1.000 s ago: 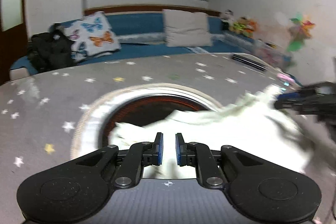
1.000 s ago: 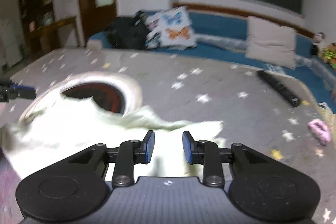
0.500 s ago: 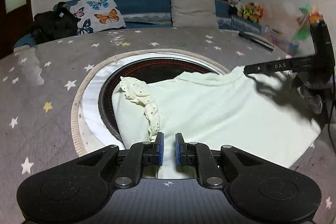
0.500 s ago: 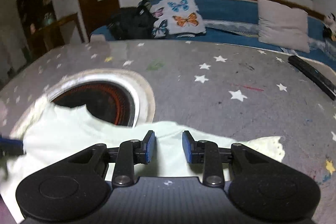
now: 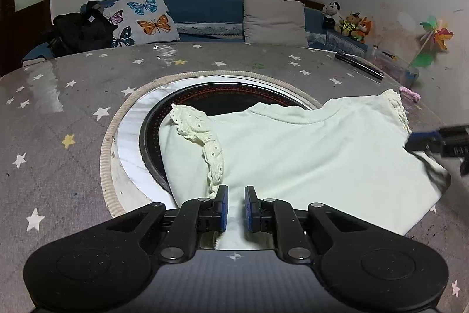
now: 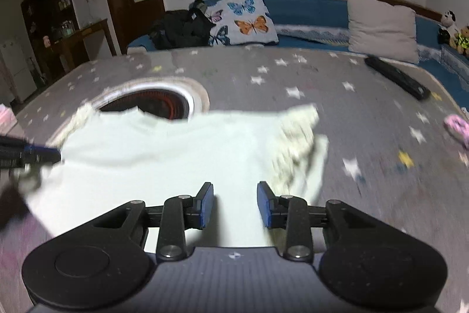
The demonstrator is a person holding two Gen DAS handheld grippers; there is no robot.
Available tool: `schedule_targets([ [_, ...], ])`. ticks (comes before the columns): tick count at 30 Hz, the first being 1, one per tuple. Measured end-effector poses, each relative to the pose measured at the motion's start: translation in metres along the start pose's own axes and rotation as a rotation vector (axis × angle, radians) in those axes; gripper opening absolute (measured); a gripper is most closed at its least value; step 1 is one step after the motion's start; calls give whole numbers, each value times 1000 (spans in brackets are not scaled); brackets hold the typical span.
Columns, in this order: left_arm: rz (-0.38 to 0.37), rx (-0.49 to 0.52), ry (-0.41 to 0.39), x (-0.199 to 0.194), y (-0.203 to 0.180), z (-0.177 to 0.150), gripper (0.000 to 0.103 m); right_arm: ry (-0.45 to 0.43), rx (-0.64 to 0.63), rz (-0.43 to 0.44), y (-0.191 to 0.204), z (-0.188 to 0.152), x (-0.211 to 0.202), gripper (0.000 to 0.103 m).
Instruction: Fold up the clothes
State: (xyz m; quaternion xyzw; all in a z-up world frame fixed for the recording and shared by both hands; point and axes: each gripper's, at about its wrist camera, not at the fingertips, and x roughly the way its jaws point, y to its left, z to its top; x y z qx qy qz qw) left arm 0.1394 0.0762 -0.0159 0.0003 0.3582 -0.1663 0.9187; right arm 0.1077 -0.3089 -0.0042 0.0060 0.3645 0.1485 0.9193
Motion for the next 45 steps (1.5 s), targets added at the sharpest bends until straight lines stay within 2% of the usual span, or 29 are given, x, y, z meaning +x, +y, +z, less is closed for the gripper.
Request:
schedule_targets([
  [3,5,-4,1,-2,-1,0,14,-8,-5,-16,-1,-10,-6,33],
  [9,-1,3,-35,-11,-9,7,19,-61,-2,-27,-6,6,-10,33],
  [13,9,-17,-37,-6,-5,11,20,-88,20,-18,-12,27,11,33],
  [18,29,-67,-3,3,12,6,20,-41,32,-64,-22,35,49,33],
  [20,27,-96,-2,3,19,5,20,-42,50,-63,-25,35,50,33],
  [28,19,-112,-39,13,14,32,20,-59,29,-52,-17,35,40,33],
  [33,86,-119,-3,40,22,44,22,-42,22,-57,-15,33,48,34],
  [39,87,-129,-16,33,25,44,22,-49,12,-62,-15,33,40,34],
  [45,72,-120,-35,17,16,38,21,-63,-30,-9,2,25,9,39],
])
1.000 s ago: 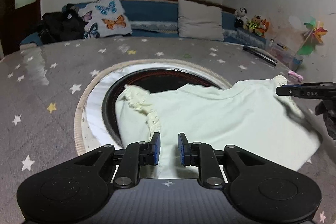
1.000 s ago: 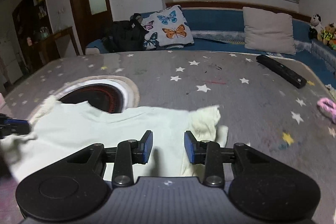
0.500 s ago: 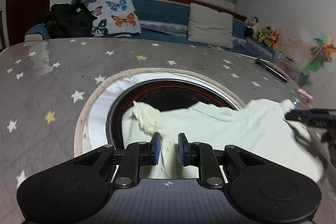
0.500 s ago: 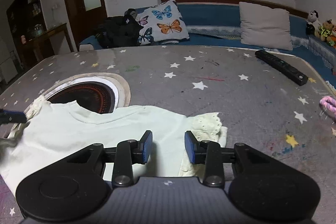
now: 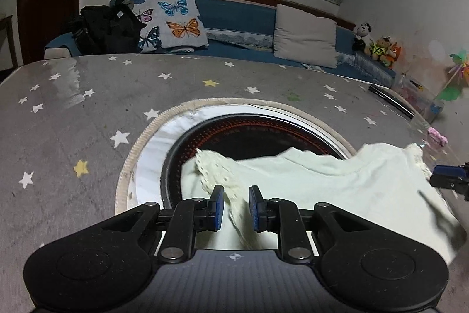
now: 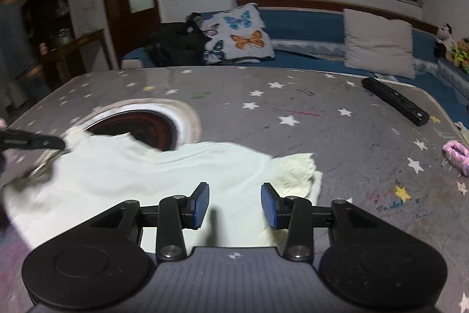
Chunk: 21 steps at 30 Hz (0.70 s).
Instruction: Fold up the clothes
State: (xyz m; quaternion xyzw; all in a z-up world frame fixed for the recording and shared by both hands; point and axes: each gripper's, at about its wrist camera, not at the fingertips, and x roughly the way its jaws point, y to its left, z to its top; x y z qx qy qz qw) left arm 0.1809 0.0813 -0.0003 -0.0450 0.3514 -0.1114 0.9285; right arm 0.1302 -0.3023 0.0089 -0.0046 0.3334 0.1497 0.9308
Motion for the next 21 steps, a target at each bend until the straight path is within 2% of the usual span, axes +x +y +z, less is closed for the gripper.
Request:
schedule_targets([
  [8,-14,25,-8,-37,-14,-36,22,28,-55,62,32,-40,-44,39],
  [14,22,25,1,-50,-13,-61,28,53,-61,4,36,-70,-54,40],
  [17,27,7,-13,-60,-9,-68,33,34,-43,-13,36,-74,-64,42],
  [21,41,9,-20,-62,-10,-73,35,16,-5,-29,32,-79,-73,45],
])
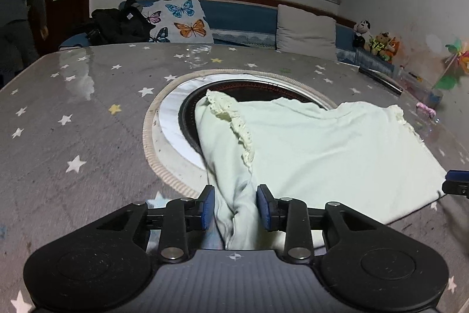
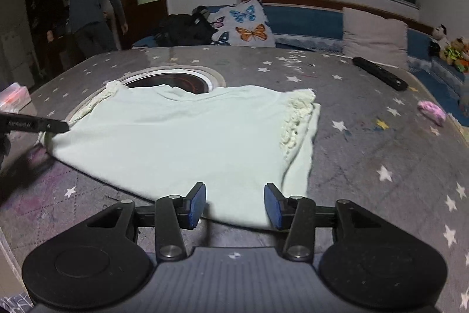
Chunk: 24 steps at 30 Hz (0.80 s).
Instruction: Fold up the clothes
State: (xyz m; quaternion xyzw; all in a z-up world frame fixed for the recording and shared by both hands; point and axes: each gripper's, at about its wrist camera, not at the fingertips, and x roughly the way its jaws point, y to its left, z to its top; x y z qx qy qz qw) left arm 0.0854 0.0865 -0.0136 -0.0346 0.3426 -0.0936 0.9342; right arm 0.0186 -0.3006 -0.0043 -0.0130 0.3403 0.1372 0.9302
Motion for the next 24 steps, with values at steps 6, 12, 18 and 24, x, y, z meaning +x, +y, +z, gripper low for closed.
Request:
schedule_targets([
  [6,9,-26,-7,-6,2,-4,37,9,36,-21,-7,-11,-5,45],
  [12,13,-28,-27,-16,-4,-5,48,-29,99,-69,-23,-15,-18,50],
  [18,19,-43,-20,-15,-5,-7,48,-50,229,-58,-46,-14,-12,50],
  [24,9,-69,5,-14,0,-13,47,-41,278,-57,-52,-14,5,49],
])
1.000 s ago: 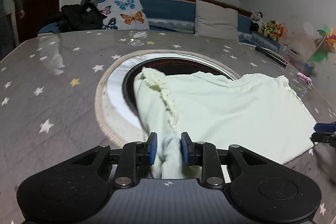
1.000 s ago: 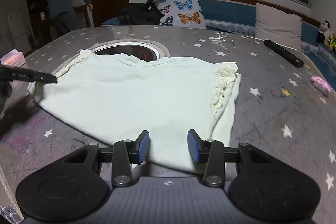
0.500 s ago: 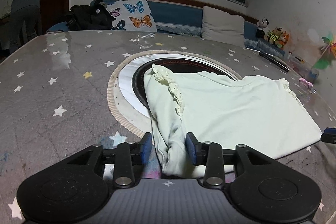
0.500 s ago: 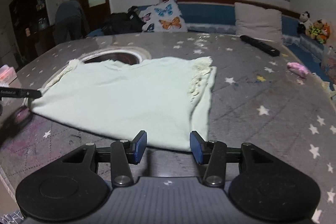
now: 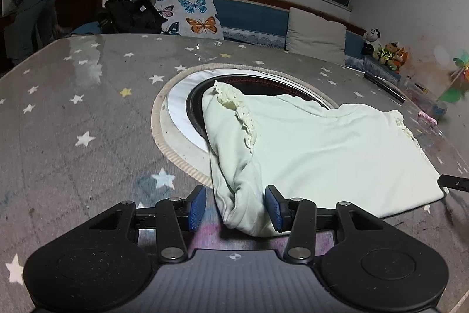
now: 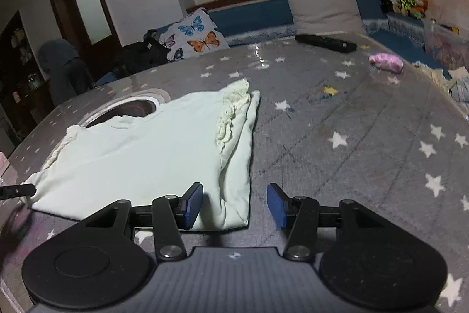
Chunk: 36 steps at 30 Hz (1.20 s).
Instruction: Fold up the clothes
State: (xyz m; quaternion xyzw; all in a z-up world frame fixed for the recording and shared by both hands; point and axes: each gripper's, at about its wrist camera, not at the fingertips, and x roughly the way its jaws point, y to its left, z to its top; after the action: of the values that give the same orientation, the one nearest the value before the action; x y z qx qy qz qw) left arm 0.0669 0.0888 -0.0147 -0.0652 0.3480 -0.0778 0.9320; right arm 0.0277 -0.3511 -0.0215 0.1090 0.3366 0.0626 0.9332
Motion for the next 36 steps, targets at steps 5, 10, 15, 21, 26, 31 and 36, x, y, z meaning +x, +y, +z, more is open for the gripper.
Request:
schedule_targets([
  [5,-30,-22,9,2,4,-1,33,2,-5,12,5,-3,2,22],
  [10,-76,-36,18,-2,3,-1,14,-7,-3,10,8,-4,-3,5],
  [15,-115,-36,31,-22,7,-7,13,-13,-32,-30,9,-4,-26,0],
  [21,-109,-50,32,-40,15,-17,26,3,-79,-43,2,-15,-59,5],
  [26,-107,-69,4,-46,17,-17,46,-36,-33,11,1,-3,-50,38],
  [31,-106,-73,20,-36,15,-19,43,5,-27,17,7,-5,-16,39],
  [36,-133,-69,29,-27,13,-21,17,11,-1,12,5,-8,-5,26],
])
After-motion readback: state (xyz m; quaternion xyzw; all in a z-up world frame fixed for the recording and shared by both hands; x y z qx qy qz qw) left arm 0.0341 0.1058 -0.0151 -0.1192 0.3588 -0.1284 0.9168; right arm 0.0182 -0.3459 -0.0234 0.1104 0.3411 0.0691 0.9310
